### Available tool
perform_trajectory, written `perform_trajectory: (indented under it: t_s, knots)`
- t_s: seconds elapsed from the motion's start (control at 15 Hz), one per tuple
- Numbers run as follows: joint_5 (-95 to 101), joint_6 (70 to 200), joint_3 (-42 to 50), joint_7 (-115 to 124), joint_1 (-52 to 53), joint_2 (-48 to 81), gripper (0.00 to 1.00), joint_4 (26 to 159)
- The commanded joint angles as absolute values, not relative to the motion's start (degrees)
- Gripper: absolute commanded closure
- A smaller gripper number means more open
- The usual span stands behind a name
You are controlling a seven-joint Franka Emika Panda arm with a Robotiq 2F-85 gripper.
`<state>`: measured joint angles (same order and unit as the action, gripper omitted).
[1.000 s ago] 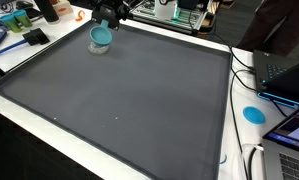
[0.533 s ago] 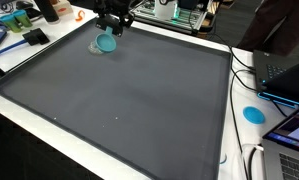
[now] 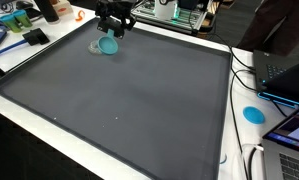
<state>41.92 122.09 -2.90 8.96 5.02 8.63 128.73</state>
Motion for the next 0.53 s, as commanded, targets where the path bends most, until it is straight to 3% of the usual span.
perform_trajectory:
  t_s: [0.0,0.47]
  knots:
    - [42.88,121.68,-2.8,9.86,5.26,9.43,0.72,127.64]
    - [41.44,121.51,-2.59,8.59,4.9,10.72,0.72,123.81]
